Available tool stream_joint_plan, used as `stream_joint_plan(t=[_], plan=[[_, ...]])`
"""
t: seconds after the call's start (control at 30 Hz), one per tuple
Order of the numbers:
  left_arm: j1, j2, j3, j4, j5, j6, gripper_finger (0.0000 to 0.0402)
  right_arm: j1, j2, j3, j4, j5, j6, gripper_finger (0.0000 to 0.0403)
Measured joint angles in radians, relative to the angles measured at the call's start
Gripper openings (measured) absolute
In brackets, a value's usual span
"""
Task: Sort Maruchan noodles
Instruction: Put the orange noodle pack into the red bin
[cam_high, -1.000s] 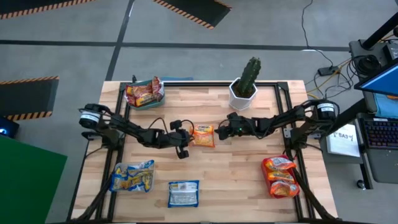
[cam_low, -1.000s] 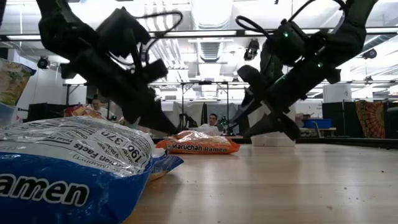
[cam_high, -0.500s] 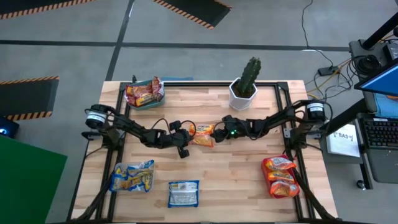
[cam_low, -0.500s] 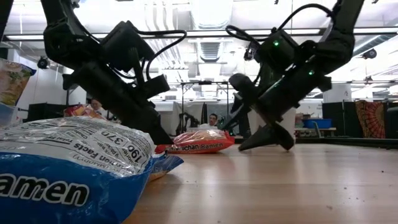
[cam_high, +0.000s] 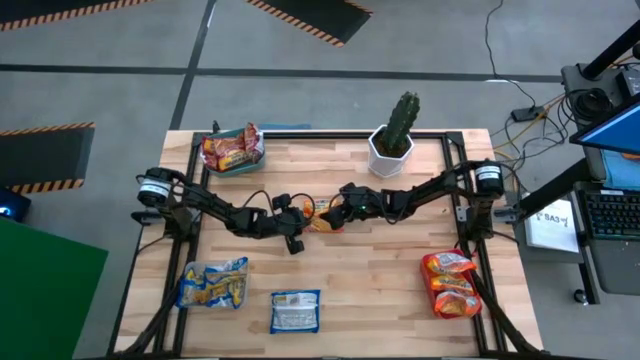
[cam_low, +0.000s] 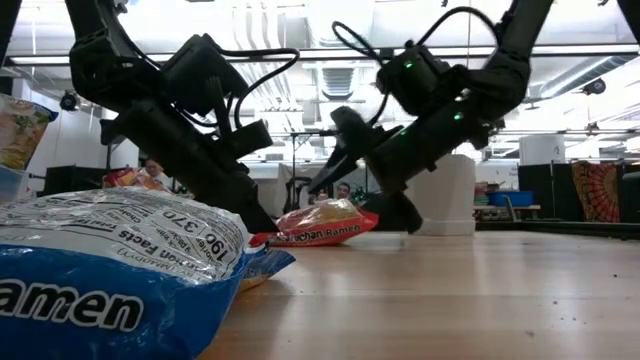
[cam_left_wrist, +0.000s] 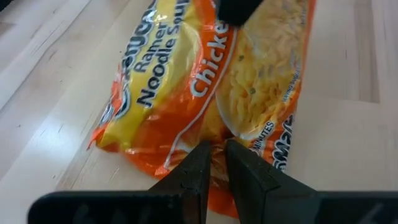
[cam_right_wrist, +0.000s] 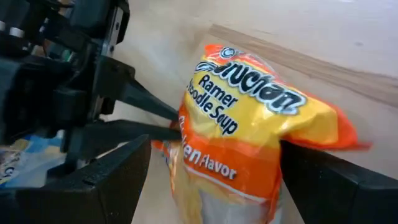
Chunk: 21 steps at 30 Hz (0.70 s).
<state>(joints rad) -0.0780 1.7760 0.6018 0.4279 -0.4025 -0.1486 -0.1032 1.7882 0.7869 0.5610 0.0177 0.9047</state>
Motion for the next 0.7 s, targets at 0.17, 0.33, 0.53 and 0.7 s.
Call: stream_joint_plan(t=[0.17,0.33,0.53,0.7], plan=[[0.000,0.000,0.005,-0.001,0.001,0.000,0.0039,-0.001,0.071,0.059,0.005,-0.010,-0.019,0.0327],[0.000,0.000,0.006,0.001,0.003,0.000,0.0039,-0.001,0.091,0.086,-0.004,-0.019,-0.029,0.0300],[-0.001,-0.006,0.006,0.000,0.005,0.000,0.0039,-0.001,0.088,0.088,-0.003,-0.045,-0.030,0.0206],[-0.003,-0.039,0.005,-0.005,0.008,0.006,0.0039,0.000,0.086,0.086,-0.003,-0.052,-0.029,0.0141]])
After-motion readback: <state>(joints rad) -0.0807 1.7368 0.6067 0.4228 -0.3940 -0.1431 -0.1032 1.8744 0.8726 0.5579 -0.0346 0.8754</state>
